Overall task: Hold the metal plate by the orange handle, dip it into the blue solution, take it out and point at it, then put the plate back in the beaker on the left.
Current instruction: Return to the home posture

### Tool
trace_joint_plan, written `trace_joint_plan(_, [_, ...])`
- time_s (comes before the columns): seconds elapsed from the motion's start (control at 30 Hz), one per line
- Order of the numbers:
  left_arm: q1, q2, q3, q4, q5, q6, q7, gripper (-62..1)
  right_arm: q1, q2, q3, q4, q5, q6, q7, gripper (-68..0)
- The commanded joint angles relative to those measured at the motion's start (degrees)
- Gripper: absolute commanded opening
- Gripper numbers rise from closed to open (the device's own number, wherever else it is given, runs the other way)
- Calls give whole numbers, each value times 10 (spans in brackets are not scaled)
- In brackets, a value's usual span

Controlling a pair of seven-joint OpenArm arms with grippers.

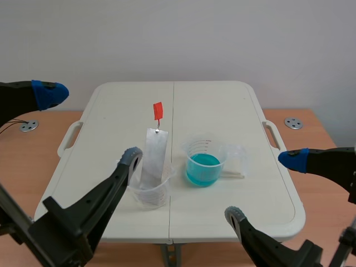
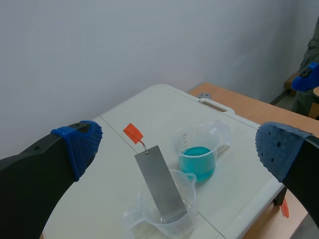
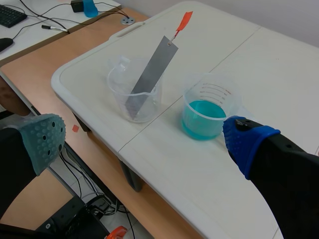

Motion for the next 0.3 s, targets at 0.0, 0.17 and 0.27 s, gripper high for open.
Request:
trace_joint_plan(0.0, [3,3,2,6,-4,1,-7,14,4,6,3,15,4,0,6,-12])
trace_joint_plan(0.17, [3,3,2,6,-4,1,-6,14,4,6,3,15,4,0,4,-12])
trace_joint_plan(0.27, [3,3,2,6,-4,1,-5,14,4,6,3,15,4,0,4,-12])
